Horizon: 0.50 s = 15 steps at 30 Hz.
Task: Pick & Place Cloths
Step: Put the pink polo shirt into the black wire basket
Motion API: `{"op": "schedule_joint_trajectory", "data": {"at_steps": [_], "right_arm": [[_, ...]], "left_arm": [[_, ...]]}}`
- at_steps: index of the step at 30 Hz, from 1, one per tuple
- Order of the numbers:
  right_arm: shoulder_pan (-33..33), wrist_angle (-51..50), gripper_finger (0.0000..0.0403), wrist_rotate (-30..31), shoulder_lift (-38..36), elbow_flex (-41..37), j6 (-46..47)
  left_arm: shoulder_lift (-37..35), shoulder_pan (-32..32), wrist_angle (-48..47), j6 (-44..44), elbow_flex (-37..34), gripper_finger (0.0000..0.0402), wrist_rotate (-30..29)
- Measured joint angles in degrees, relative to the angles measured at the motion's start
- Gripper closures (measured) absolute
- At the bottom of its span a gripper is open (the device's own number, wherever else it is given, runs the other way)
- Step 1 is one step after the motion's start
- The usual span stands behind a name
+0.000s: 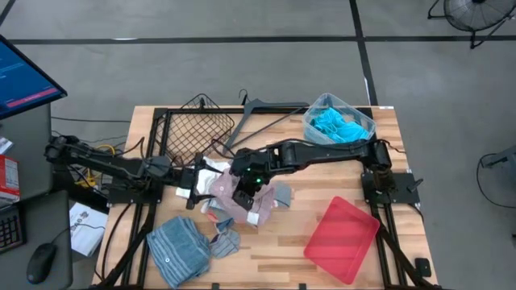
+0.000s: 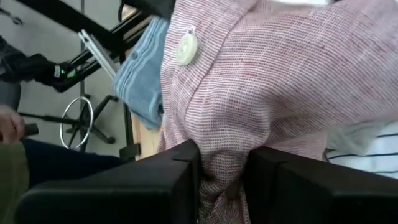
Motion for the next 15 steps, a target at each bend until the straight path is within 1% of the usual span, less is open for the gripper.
{"op": "schedule_joint_trajectory", "data": {"at_steps": [2,5,10,15], "right_arm": [[0.4,-0.3,0.0335,-0.4,0.2,0.0,-1.0],[0.6,-0.4,0.0335,-1.5,0.2,0.0,-1.9],[0.7,-0.5,0.0335,-3.0,0.2,0.0,-2.9],[0.9,-0.9,0.0335,-4.5,0.2,0.0,-4.1]], "left_arm": [[0.0,0.0,-0.2,1.9,0.0,0.0054,-0.7],[0.0,0.0,0.1,2.4,0.0,0.0054,-1.0],[1.3,0.0,0.3,2.5,-0.1,0.005,0.2],[2.9,0.0,2.0,9.2,-0.1,0.0042,0.3]]}}
